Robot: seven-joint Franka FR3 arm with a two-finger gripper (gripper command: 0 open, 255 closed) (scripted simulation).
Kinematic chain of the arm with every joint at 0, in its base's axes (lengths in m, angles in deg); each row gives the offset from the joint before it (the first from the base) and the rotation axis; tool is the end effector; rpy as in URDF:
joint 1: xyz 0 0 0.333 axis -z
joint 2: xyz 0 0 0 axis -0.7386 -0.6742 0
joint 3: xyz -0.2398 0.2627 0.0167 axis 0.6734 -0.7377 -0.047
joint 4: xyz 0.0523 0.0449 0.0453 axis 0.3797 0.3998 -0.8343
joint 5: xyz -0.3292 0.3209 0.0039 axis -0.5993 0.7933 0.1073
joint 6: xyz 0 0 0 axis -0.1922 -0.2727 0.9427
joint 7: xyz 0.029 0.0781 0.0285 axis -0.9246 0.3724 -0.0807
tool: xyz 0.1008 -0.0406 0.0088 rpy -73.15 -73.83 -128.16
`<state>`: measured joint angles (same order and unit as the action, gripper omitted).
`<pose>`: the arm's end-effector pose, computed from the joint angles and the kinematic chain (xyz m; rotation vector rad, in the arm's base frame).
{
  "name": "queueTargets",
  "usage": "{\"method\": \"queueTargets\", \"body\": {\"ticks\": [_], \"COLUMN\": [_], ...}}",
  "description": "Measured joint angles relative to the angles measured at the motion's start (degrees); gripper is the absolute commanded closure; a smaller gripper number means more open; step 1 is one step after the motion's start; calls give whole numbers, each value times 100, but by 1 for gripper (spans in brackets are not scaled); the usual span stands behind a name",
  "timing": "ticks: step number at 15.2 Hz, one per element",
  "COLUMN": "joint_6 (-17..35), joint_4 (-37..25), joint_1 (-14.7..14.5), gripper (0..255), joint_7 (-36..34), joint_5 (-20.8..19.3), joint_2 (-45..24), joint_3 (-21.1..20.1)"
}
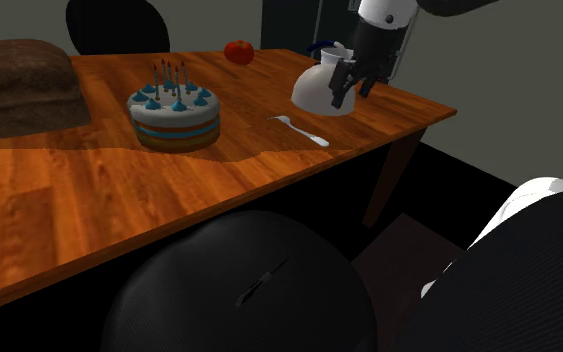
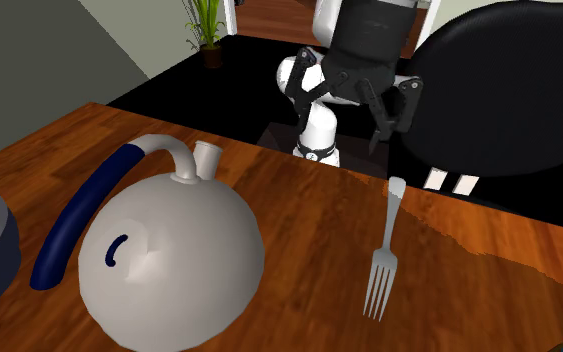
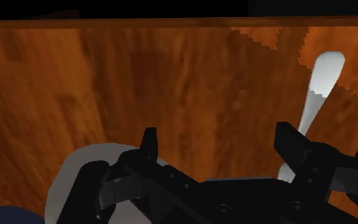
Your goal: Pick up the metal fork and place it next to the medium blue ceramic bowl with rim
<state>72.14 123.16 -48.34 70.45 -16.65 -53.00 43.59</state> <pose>0.4185 0.1194 0.6152 3.0033 -0.0932 0.2896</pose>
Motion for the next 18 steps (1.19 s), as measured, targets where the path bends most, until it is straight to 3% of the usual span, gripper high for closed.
{"method": "queueTargets", "body": {"ticks": [8, 18], "joint_6": [559, 1207], "joint_4": [-792, -451], "joint_1": [76, 118], "gripper": [0, 0], "joint_7": [-1322, -1589], "joint_5": [-162, -295], "joint_2": [-1454, -1795], "joint_3": [-919, -1043]}}
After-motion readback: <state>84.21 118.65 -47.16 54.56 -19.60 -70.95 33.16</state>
